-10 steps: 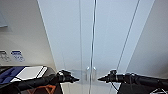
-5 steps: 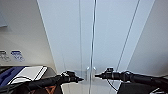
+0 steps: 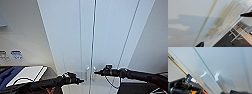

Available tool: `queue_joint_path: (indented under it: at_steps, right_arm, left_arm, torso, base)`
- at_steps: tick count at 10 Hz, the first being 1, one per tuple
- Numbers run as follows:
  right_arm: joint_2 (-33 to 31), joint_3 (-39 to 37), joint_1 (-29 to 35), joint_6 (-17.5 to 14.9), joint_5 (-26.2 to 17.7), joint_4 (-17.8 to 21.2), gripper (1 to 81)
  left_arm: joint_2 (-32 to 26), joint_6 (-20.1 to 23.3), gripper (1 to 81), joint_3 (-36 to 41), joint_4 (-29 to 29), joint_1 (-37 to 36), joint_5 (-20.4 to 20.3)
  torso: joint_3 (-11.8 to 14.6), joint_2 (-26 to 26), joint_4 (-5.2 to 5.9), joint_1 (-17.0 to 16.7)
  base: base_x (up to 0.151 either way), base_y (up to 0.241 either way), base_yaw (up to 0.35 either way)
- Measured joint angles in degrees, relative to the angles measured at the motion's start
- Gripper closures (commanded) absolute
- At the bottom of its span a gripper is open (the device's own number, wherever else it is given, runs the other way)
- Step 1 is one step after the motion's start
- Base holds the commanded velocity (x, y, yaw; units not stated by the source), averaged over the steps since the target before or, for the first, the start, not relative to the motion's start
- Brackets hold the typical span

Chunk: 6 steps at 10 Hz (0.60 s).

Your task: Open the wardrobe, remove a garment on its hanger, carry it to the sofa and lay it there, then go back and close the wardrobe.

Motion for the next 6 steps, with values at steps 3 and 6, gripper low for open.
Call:
queue_joint_path:
  at_steps: [3, 6]
  right_arm:
    - [2.6, -3.6, -0.2, 0.0, -2.6, -1.4, 1.0]
    - [5.4, -7.0, -0.1, 0.0, -2.7, -1.5, 1.0]
  left_arm:
    - [2.3, 0.0, 1.0, -2.9, 0.7, 0.0, 0.5]
    - [4.9, 0.0, 1.0, -7.0, 1.3, 0.0, 0.8]
  torso:
    - [0.0, 0.0, 0.0, 0.0]
    - [0.0, 0.0, 0.0, 0.0]
  base:
    - [0.0, 0.0, 0.0]
    - [0.0, 0.0, 0.0]
